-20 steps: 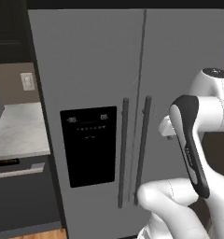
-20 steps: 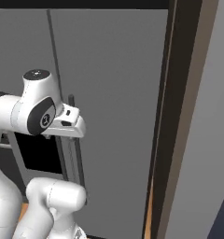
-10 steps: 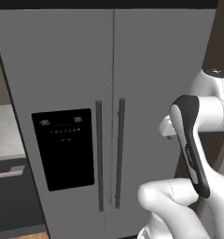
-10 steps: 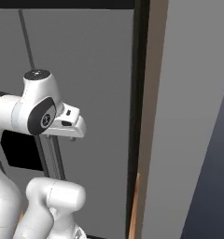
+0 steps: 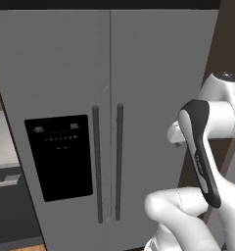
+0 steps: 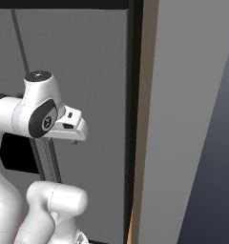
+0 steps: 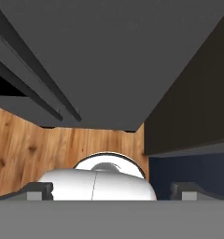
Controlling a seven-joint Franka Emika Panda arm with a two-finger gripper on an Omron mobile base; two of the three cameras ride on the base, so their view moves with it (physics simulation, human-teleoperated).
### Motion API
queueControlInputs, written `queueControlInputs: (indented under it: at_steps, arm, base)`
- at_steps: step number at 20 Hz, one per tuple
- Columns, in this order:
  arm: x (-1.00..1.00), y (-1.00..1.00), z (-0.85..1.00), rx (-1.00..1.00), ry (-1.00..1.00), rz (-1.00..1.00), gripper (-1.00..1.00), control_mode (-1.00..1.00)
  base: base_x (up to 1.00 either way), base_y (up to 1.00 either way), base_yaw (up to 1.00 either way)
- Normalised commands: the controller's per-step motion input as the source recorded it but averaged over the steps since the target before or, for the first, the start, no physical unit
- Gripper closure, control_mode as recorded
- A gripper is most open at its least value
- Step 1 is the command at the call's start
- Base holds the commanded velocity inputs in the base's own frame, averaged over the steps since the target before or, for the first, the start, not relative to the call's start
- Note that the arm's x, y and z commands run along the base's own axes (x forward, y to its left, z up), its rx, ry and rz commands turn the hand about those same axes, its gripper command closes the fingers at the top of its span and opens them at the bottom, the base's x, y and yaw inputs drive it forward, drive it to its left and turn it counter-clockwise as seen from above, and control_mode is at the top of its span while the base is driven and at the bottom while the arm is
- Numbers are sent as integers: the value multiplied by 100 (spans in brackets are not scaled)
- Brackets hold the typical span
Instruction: Open the freezer door, pick up the ice cube tray from the freezer, and place it on the dining counter.
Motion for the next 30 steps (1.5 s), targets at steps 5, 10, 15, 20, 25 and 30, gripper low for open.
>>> queueControlInputs:
  at_steps: [5,10,15,20,25,30]
  arm:
    - [0,0,0,0,0,0,-100,-100]
    - [-9,70,-13,-4,0,0,-100,-100]
    - [-26,100,-33,-9,0,6,-100,-100]
    - [0,100,-20,-7,0,1,-100,-100]
    - [2,100,0,-1,-17,-2,-100,-100]
    - [3,79,0,0,-40,-8,-100,-100]
  base:
    - [11,0,0]
    - [0,0,0]
    - [0,0,0]
    - [0,0,0]
    - [0,0,0]
    - [0,0,0]
